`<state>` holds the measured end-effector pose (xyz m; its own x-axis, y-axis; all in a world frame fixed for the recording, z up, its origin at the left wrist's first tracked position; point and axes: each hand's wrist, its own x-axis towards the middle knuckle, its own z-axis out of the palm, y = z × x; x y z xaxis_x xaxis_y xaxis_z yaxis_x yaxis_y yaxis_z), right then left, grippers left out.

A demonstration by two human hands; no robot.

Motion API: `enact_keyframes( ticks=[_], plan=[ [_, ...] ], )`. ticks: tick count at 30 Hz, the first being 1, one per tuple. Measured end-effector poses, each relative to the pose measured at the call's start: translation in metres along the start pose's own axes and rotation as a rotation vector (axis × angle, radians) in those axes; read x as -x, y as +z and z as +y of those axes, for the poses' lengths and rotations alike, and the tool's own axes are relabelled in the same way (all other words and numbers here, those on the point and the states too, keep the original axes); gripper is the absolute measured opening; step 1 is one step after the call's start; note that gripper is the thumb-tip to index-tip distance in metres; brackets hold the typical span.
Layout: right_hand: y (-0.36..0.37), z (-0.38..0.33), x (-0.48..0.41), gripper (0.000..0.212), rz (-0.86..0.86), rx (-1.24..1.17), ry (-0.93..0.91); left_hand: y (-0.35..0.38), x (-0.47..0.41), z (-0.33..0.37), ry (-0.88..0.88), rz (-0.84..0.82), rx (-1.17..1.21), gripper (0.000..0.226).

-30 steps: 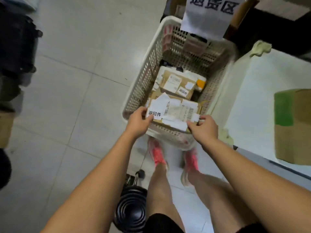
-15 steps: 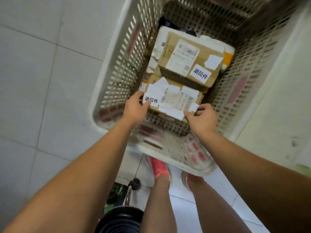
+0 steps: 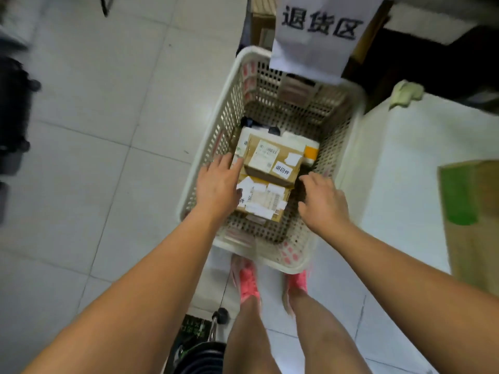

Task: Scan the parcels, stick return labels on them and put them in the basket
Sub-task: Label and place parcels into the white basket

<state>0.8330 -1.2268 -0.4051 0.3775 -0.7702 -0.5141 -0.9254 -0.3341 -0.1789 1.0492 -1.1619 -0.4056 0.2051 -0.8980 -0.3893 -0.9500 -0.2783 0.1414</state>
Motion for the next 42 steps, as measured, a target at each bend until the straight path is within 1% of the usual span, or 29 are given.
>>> enact_keyframes(
  ticks=[4, 7, 9, 13, 17, 19, 22, 24, 26, 30, 34, 39, 42],
  plan=[
    [-0.122, -0.005, 0.056, 0.050, 0.100, 0.059, -0.015, -0.125, 0.019, 0.045, 0.109, 0.121, -0.098, 0.070],
    [-0.202, -0.002, 0.109, 0.057, 0.178, 0.096, 0.015, -0.206, 0.047, 0.078, 0.152, 0.201, -0.169, 0.059],
    [-0.249, 0.004, 0.146, 0.057, 0.243, 0.094, 0.045, -0.251, 0.070, 0.102, 0.180, 0.233, -0.200, 0.057],
    [-0.321, 0.028, 0.222, 0.055, 0.379, -0.009, 0.080, -0.326, 0.122, 0.159, 0.211, 0.305, -0.264, 0.059],
    [-0.361, 0.077, 0.299, 0.056, 0.511, -0.104, 0.104, -0.367, 0.180, 0.228, 0.237, 0.393, -0.243, 0.062],
    [-0.371, 0.115, 0.339, 0.056, 0.556, -0.117, 0.108, -0.374, 0.209, 0.273, 0.254, 0.437, -0.227, 0.057],
    [-0.375, 0.189, 0.405, 0.047, 0.604, -0.141, 0.144, -0.371, 0.256, 0.355, 0.291, 0.479, -0.215, 0.052],
    [-0.375, 0.222, 0.431, 0.048, 0.596, -0.162, 0.157, -0.366, 0.274, 0.391, 0.290, 0.469, -0.212, 0.051],
    [-0.376, 0.270, 0.469, 0.054, 0.581, -0.182, 0.181, -0.358, 0.297, 0.443, 0.316, 0.448, -0.233, 0.052],
    [-0.377, 0.351, 0.517, 0.058, 0.579, -0.201, 0.270, -0.345, 0.321, 0.529, 0.353, 0.383, -0.210, 0.055],
    [-0.376, 0.415, 0.533, 0.060, 0.563, -0.233, 0.327, -0.327, 0.315, 0.595, 0.386, 0.340, -0.210, 0.058],
    [-0.379, 0.484, 0.514, 0.061, 0.525, -0.279, 0.343, -0.298, 0.274, 0.654, 0.378, 0.274, -0.146, 0.041],
    [-0.380, 0.519, 0.490, 0.064, 0.476, -0.299, 0.355, -0.272, 0.247, 0.685, 0.341, 0.211, -0.041, 0.043]
  ],
)
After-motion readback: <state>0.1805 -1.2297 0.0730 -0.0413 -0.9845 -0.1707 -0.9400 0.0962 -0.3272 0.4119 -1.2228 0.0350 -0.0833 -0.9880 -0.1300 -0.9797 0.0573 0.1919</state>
